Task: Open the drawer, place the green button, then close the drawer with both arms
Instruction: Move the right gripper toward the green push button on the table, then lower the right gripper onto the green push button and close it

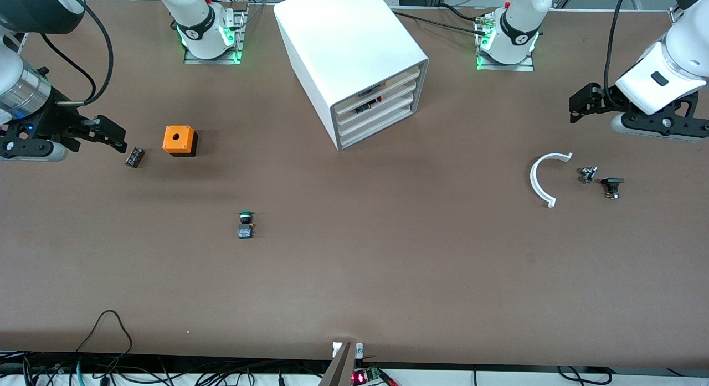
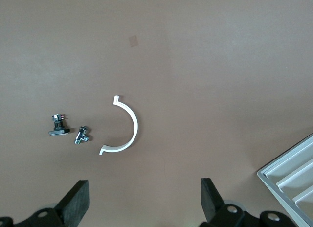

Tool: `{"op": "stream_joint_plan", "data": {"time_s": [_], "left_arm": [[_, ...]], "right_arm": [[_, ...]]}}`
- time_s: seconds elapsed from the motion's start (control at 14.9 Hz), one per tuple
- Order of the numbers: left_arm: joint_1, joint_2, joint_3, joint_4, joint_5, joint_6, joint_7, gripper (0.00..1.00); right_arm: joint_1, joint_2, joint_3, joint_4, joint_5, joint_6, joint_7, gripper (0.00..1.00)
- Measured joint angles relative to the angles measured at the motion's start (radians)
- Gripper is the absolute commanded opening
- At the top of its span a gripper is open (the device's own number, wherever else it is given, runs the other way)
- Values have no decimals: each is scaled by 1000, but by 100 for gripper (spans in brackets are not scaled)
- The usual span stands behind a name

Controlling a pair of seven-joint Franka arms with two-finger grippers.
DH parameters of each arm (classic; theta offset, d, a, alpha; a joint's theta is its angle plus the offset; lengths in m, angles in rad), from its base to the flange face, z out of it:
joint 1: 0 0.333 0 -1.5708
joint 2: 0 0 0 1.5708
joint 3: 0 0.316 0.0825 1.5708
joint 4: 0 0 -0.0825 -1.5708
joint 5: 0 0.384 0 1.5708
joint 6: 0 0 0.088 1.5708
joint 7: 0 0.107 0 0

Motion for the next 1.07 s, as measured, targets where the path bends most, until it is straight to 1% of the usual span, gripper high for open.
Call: {"op": "stream_joint_plan", "data": {"time_s": [0.27, 0.54, 0.94, 1.07], "left_arm": [[0, 0, 0, 1, 0, -1, 0, 100], [0, 0, 0, 1, 0, -2, -1, 100], [0, 0, -1, 1, 0, -3, -1, 100], [0, 0, -1, 1, 0, -4, -4, 100]], "right_arm": [[0, 1, 0, 3, 0, 1, 0, 100], [-1, 23, -2, 56, 0, -6, -4, 100], [2, 143, 7, 55, 3, -9, -11, 100], [5, 185, 21, 53, 25, 8, -13, 100]]}}
